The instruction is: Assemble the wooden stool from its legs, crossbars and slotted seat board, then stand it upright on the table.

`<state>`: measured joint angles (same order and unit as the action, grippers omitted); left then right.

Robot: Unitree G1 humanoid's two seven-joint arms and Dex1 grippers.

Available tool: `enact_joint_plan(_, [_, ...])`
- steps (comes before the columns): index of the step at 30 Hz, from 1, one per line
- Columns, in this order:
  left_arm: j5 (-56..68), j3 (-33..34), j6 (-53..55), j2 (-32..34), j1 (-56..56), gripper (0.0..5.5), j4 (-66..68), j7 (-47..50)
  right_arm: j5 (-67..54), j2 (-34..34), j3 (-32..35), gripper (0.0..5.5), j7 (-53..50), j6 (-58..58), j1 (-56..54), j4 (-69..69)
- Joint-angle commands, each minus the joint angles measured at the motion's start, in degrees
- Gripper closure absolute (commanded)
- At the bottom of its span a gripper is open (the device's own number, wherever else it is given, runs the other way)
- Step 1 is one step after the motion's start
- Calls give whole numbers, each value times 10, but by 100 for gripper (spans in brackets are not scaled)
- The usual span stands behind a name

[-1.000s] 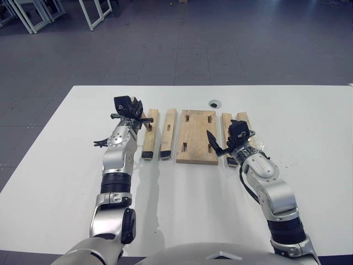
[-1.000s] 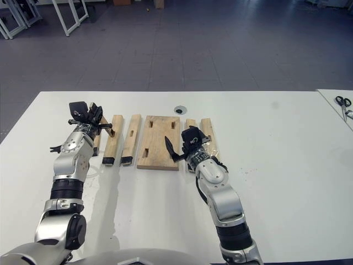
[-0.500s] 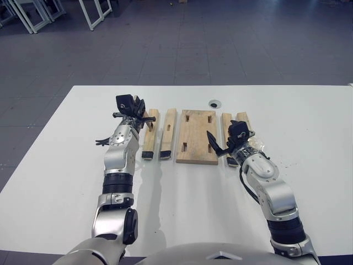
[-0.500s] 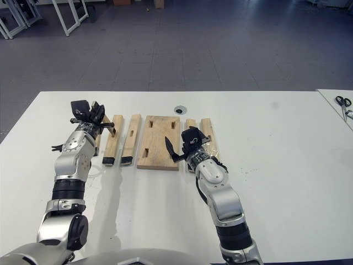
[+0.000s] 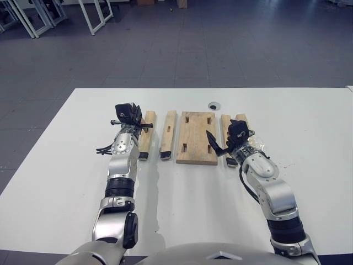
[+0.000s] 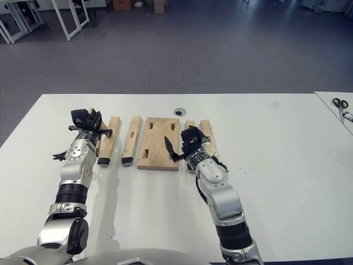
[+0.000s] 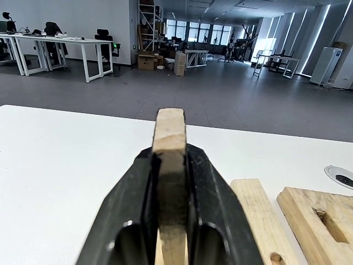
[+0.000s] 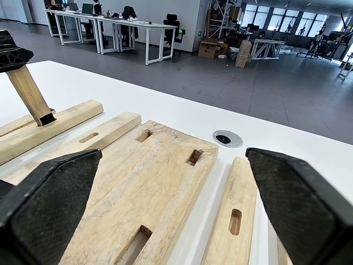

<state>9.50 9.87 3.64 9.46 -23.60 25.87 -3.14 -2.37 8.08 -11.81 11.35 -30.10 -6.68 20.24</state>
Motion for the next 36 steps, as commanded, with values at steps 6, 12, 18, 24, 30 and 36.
enact_joint_plan(6, [-38,-24,193,5,98,507,198,36,-1,0,6,67,2,-8,-9,13])
enact_joint_plan(12, [-3,-5,183,-24,146,507,158,30,-2,2,11,67,2,-10,-13,12])
enact_joint_plan(18, [31,-11,88,-49,241,507,-154,11,-2,3,10,67,3,-10,-13,13])
enact_joint_plan(24, [18,-23,169,-37,288,507,-289,27,-1,5,10,67,4,-11,-12,15])
enact_joint_plan(30, [8,-16,234,-26,243,507,-342,43,0,4,9,67,4,-10,-11,14])
enact_joint_plan(36, [5,-17,326,-26,231,507,-405,64,2,3,7,67,2,-6,-7,13])
